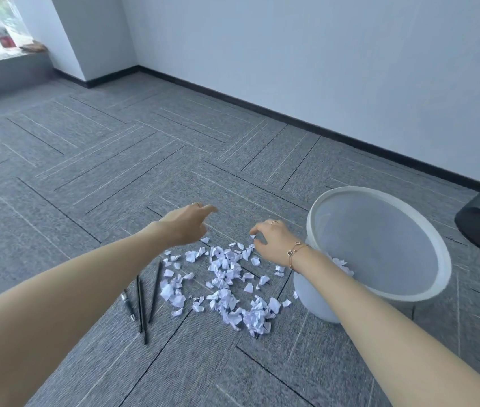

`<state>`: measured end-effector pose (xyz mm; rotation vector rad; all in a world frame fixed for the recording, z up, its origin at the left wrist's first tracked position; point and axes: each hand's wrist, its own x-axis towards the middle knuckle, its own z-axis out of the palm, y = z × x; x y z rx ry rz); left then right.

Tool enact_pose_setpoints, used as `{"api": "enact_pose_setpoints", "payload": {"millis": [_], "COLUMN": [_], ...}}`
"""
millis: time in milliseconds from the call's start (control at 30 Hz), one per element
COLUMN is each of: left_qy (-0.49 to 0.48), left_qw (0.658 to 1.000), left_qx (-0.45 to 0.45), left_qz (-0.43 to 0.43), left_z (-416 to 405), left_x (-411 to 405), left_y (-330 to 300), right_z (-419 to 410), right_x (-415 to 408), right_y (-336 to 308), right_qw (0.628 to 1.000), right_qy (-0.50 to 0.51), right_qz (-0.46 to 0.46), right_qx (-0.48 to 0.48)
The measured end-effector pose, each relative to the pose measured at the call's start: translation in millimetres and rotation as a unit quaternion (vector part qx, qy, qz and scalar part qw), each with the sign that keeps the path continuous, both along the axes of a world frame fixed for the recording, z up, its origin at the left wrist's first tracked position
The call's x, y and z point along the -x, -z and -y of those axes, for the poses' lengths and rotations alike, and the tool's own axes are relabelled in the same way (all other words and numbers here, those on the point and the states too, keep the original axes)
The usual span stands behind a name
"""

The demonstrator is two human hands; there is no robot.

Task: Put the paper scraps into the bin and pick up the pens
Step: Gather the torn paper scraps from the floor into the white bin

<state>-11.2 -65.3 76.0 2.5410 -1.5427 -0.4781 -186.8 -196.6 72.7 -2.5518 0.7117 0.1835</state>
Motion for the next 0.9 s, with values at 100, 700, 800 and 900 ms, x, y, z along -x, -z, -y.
{"api": "enact_pose_setpoints", "payload": {"millis": [100, 700, 800, 900], "left_qy": [-0.021, -0.1, -0.104, -0.105], "left_qw": [0.999, 0.993, 0.993, 0.993], "left_qx": [-0.025, -0.07, -0.053, -0.061], "left_qz": [-0.005, -0.006, 0.002, -0.008], "left_z": [-14, -3, 5, 10], "left_x": [-2, -35, -42, -49], "left_y": [26, 197, 213, 226], "right_z": [-4, 42, 54, 66], "right_x": [-1, -40, -59, -74], "right_y": [31, 187, 199, 209], "right_qw": [0.999, 0.996, 0.997, 0.997], "right_qy": [0.019, 0.081, 0.058, 0.053], "right_qz": [-0.025, -0.04, -0.042, -0.059], "right_qx": [-0.01, -0.028, -0.009, -0.023]}}
